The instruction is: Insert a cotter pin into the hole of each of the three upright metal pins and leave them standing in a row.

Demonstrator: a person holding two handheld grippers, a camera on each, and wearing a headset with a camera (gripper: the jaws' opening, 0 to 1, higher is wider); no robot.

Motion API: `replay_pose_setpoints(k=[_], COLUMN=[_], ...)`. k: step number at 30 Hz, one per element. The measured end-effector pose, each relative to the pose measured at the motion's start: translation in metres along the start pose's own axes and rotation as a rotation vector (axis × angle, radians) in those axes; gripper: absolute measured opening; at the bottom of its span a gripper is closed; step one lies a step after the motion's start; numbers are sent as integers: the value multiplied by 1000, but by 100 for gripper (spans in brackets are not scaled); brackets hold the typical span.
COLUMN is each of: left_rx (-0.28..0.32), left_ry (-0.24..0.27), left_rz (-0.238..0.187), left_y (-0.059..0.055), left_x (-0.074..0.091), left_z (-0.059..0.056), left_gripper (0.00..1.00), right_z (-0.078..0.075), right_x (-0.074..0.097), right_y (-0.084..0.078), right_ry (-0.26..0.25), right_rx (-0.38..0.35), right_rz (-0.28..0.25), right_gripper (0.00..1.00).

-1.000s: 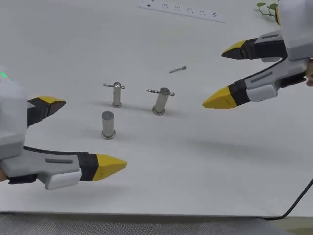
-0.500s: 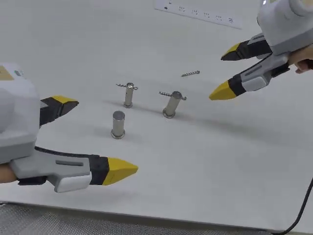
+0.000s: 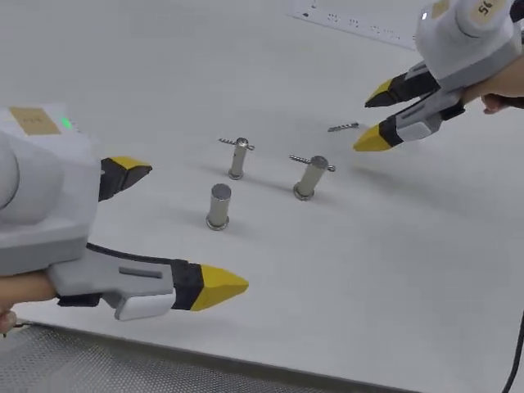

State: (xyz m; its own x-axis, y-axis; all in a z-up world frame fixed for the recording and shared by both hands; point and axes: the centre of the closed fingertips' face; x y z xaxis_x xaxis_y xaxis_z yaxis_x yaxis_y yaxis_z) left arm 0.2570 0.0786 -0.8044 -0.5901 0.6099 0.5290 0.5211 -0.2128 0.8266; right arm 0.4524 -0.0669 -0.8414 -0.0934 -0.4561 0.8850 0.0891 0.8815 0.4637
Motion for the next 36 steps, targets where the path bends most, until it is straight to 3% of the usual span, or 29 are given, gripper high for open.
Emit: replay_pose_setpoints(k=[5,9,23,25,30,36], left_rx=[3,3,13,10,14,15], left_ry=[-6,2,-4,-9,-4,-12], left_rz=[-4,2,-1,4,5,8], left_y=[-1,-2,-5,-6,-6,-6], left_x=[0,2,2,2,2,2], left_z=[-1,0,-2,-2,-1,-3], left_gripper=[98,84,86,86,86,84], right_z=[-9,-15,-24,-29,-18,-16], right_x=[-15,-18,-28,-29,-29,-27], right_y=[-5,-6,-18,-14,-17,-16], right_ry=[9,10,23,16,60,28], right_rx=[40,37,39,35,12,-29], right_rz=[48,62,128,118,139,184], right_gripper=[45,38,33,32,23,21])
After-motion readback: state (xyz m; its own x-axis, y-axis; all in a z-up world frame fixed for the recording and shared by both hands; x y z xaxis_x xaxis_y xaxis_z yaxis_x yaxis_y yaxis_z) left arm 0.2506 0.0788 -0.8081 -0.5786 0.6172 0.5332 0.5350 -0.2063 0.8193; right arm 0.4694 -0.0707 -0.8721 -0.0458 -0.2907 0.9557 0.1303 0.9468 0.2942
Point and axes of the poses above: the centre of the closed fingertips' face, and the gripper's own axes: x roughly backward along the fingers, z roughly to its left, y roughly out of its top, and after that the axes turned 1 degree about -x, right-handed
